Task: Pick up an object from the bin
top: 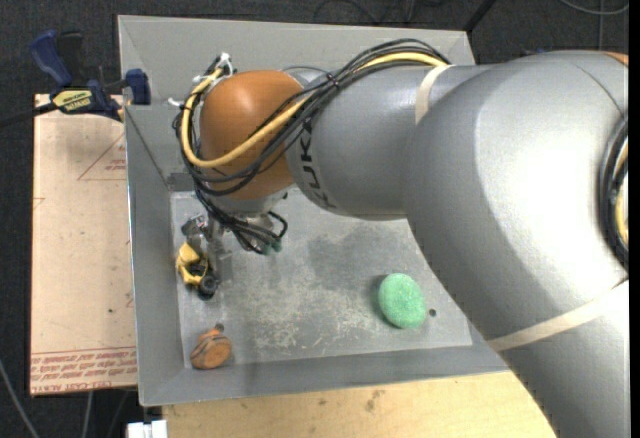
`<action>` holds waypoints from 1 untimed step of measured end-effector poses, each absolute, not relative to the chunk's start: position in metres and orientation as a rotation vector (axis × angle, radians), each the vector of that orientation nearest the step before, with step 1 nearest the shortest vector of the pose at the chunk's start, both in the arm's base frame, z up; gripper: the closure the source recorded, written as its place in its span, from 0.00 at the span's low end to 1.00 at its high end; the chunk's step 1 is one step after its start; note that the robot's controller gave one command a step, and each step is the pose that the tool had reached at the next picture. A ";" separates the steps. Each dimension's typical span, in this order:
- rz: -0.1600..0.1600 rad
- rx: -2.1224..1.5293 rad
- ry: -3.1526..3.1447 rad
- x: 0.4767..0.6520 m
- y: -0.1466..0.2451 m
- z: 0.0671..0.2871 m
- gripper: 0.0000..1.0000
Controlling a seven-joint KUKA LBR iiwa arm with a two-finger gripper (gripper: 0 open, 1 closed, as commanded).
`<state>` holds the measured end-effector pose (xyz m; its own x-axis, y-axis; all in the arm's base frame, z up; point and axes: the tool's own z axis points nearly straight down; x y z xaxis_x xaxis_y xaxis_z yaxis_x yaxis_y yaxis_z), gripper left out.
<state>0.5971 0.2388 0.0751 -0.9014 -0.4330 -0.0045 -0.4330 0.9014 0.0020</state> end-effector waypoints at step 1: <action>0.005 -0.696 3.059 0.597 0.239 0.075 1.00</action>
Offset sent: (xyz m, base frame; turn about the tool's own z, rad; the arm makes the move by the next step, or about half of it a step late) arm 0.0155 -0.0110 0.0892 0.0137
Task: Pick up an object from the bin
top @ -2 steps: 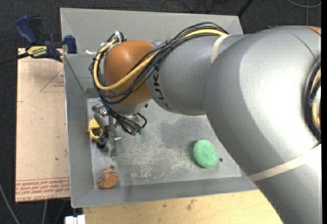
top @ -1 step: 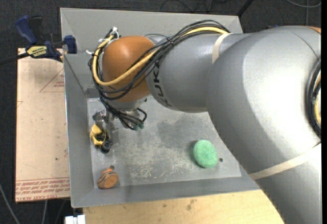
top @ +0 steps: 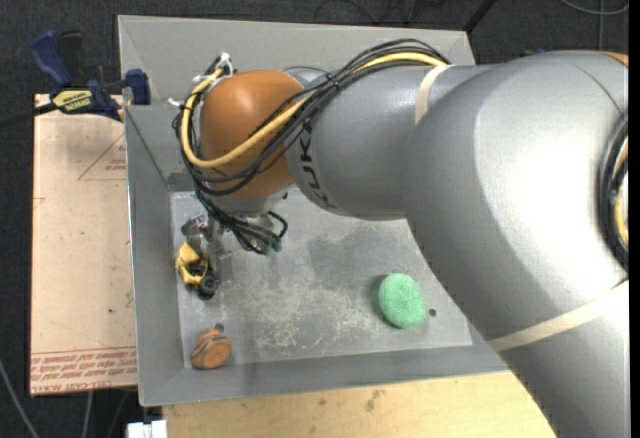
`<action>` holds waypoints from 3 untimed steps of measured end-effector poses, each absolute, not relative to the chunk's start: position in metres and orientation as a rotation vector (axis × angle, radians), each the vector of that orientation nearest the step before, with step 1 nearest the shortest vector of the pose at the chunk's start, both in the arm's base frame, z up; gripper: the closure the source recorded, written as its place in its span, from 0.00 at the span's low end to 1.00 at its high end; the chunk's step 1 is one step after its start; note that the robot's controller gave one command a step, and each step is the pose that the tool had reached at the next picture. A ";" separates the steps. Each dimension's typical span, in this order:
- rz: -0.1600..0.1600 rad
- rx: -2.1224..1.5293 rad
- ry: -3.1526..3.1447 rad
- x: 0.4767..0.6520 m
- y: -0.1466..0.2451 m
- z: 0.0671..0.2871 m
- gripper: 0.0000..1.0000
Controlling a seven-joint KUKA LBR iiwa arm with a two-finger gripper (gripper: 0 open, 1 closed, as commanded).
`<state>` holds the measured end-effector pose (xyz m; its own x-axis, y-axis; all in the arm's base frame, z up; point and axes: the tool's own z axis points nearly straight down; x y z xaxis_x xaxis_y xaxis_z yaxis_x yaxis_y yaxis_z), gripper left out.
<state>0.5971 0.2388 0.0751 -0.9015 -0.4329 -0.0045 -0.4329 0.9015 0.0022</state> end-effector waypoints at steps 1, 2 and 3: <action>0.002 -0.682 3.069 0.607 0.231 0.134 1.00; 0.002 -0.677 3.065 0.609 0.231 0.149 1.00; 0.001 -0.904 2.996 0.612 0.236 0.126 1.00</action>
Offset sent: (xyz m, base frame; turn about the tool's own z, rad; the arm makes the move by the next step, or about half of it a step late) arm 0.0075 -0.0061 0.0375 0.0432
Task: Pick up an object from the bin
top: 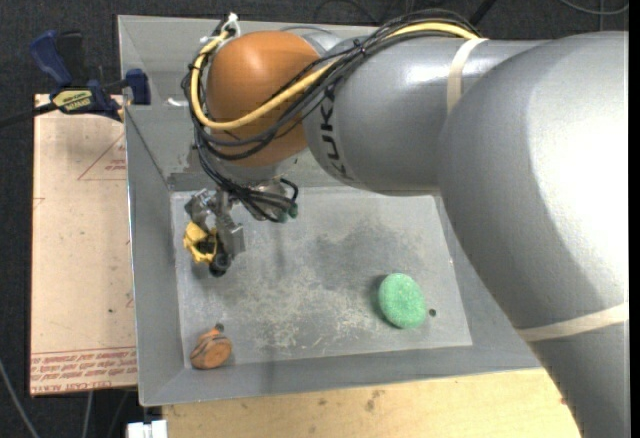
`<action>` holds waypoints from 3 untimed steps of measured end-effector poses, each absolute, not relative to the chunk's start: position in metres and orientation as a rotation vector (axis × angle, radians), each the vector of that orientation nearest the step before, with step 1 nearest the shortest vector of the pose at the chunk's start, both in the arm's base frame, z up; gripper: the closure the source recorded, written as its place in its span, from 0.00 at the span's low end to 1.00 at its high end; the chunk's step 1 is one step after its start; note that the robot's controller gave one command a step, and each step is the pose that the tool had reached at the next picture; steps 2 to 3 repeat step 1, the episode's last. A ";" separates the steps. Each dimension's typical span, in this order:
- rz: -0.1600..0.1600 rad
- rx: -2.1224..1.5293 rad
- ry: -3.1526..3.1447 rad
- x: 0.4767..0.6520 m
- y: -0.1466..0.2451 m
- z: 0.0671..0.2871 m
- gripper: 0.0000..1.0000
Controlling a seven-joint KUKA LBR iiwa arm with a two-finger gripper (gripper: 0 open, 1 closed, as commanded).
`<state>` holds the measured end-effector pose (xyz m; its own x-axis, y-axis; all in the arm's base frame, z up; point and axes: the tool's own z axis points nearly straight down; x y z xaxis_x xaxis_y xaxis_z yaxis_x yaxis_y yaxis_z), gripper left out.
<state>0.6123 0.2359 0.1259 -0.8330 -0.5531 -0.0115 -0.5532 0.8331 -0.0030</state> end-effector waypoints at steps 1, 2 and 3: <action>0.003 -0.743 3.045 0.607 0.230 0.265 1.00; 0.003 -0.743 3.045 0.607 0.230 0.265 1.00; 0.003 -0.743 3.045 0.607 0.230 0.265 1.00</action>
Offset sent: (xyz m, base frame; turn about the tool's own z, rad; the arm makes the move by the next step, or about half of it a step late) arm 0.0000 0.0000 0.0000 0.0000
